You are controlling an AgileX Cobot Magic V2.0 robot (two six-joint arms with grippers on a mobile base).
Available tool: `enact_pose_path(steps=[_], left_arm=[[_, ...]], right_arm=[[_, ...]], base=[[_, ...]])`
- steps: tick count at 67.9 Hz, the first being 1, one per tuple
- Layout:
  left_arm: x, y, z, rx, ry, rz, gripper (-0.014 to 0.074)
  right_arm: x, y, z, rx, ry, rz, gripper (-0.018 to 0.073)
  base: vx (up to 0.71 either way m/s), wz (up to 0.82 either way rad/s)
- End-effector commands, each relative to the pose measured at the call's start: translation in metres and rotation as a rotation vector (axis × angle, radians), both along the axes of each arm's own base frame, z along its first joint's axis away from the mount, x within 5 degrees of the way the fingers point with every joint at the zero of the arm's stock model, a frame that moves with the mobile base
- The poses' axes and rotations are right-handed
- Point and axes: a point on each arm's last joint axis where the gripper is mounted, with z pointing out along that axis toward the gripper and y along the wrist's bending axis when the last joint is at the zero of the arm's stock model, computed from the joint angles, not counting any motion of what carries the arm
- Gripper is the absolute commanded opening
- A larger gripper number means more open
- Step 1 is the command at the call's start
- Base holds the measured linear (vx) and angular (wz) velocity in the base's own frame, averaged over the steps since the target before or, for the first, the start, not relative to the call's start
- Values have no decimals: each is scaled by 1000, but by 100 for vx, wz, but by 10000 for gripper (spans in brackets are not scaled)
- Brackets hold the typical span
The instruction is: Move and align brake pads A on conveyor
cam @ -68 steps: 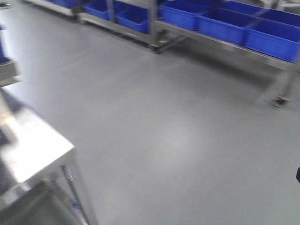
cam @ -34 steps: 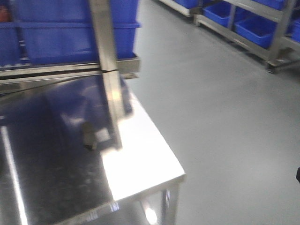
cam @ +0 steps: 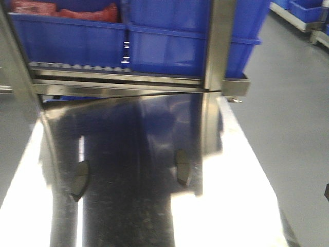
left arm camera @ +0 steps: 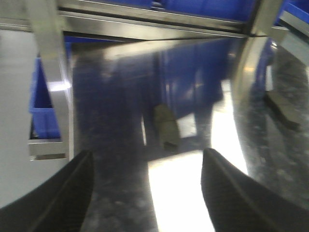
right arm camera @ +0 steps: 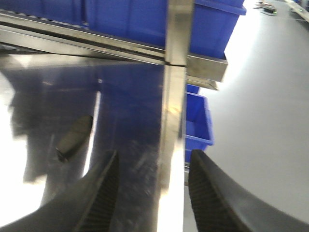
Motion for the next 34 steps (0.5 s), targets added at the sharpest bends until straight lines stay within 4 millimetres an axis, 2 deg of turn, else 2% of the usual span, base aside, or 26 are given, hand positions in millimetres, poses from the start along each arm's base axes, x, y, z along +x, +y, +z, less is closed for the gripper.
enact_pose_path(steps=[1,17,34], left_arm=[[3,0,12,-18,-72,2,460],[3,0,12,-18,-72,2,460],[3,0,12,-18,-72,2,460]], right_arm=[[3,-1,14,7,-90,-13,326],[3,-1,14,7,-90,-13,326],[3,-1,14,7,-90,-13,326]], base=[[14,55],[9,34],[0,1]])
